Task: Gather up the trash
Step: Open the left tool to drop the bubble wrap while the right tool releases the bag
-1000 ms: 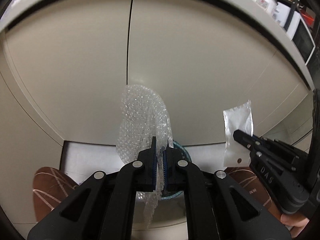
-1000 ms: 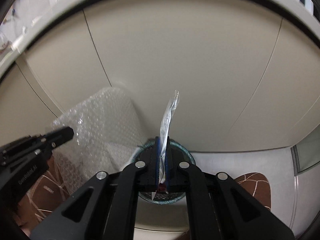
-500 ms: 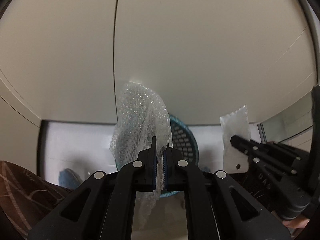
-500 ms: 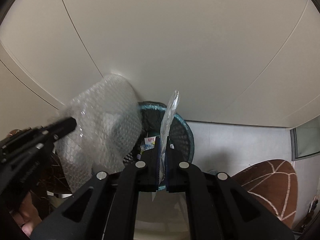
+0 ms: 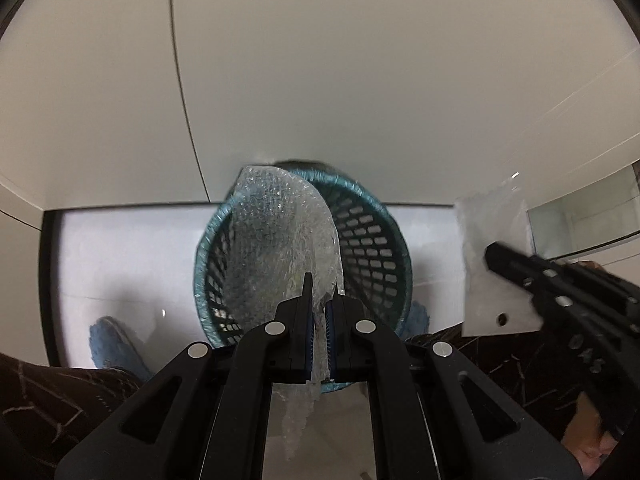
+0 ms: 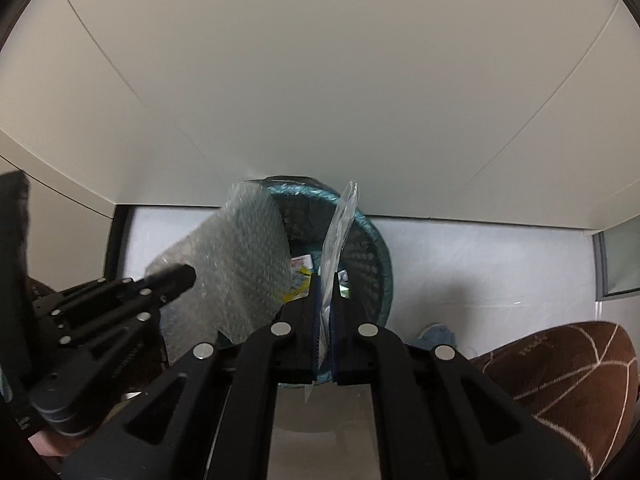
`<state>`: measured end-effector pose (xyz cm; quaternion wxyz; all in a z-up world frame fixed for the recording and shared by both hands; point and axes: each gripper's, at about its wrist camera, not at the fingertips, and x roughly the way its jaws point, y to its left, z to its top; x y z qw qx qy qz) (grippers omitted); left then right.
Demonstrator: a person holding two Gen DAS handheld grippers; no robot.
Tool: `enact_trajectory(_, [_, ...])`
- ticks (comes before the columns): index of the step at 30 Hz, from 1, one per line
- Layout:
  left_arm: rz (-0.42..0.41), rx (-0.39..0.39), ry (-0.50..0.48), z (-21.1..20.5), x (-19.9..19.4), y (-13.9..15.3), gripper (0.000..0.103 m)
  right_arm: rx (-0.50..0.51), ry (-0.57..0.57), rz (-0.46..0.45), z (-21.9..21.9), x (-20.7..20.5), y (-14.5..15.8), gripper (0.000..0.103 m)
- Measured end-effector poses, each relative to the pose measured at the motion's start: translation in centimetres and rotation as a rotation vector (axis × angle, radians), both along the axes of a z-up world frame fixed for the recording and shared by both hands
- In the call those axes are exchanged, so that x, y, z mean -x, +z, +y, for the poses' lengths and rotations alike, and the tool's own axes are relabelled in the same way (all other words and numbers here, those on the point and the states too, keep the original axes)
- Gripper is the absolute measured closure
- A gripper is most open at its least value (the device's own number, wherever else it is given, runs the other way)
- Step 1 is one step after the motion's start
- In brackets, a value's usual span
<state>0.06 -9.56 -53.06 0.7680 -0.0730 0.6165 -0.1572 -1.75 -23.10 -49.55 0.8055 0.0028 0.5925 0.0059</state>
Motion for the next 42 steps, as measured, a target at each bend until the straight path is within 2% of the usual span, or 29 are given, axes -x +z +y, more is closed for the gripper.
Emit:
enact_trajectory(3, [-0.004, -0.014, -0.013, -0.5, -0.3, -1.1, 0.097, -0.008, -0.002, 0.007, 0.0, 0.1, -0.7, 0.100])
enact_trajectory(7, [-0.034, -0.017, -0.003, -0.9, -0.1, -0.5, 0.092, -0.022, -0.022, 0.025, -0.8, 0.0, -1.2, 0.100])
enact_trajectory(9, [-0.043, -0.020, 0.015, -0.6, -0.1, -0.1, 0.077, -0.024, -0.026, 0.028, -1.2, -0.4, -1.6, 0.100])
enact_trajectory(11, [-0.047, -0.015, 0.028, -0.6, -0.3, -0.1, 0.067, -0.025, -0.026, 0.028, -1.7, -0.8, -1.4, 0.100])
enact_trajectory(16, [-0.067, -0.035, 0.030, -0.8, -0.5, 0.2, 0.055, -0.045, -0.043, 0.033, -2.5, -0.7, -1.6, 0.100])
enact_trajectory(20, [-0.130, -0.075, 0.103, 0.6, -0.8, 1.2, 0.030, -0.072, -0.044, 0.039, -2.9, -0.9, -1.9, 0.100])
enact_trajectory(26, [-0.116, -0.090, 0.192, 2.6, -1.7, 1.1, 0.018, -0.120, 0.009, 0.049, -2.0, -1.5, -2.7, 0.100])
enact_trajectory(33, [-0.110, -0.132, 0.189, 2.4, -1.6, 0.7, 0.009, -0.151, 0.043, 0.087, -1.6, -1.7, -3.4, 0.097])
enact_trajectory(36, [-0.105, -0.147, 0.196, 2.6, -1.5, 0.6, 0.008, -0.161, 0.033, 0.095, -2.0, -1.7, -3.3, 0.088])
enact_trajectory(38, [-0.092, -0.149, 0.204, 2.9, -1.5, 0.5, 0.007, -0.166, 0.027, 0.100, -2.3, -1.8, -3.3, 0.077])
enact_trajectory(42, [-0.087, -0.162, 0.210, 3.4, -1.3, 0.9, 0.007, -0.161, 0.030, 0.100, -2.2, -1.7, -3.2, 0.069])
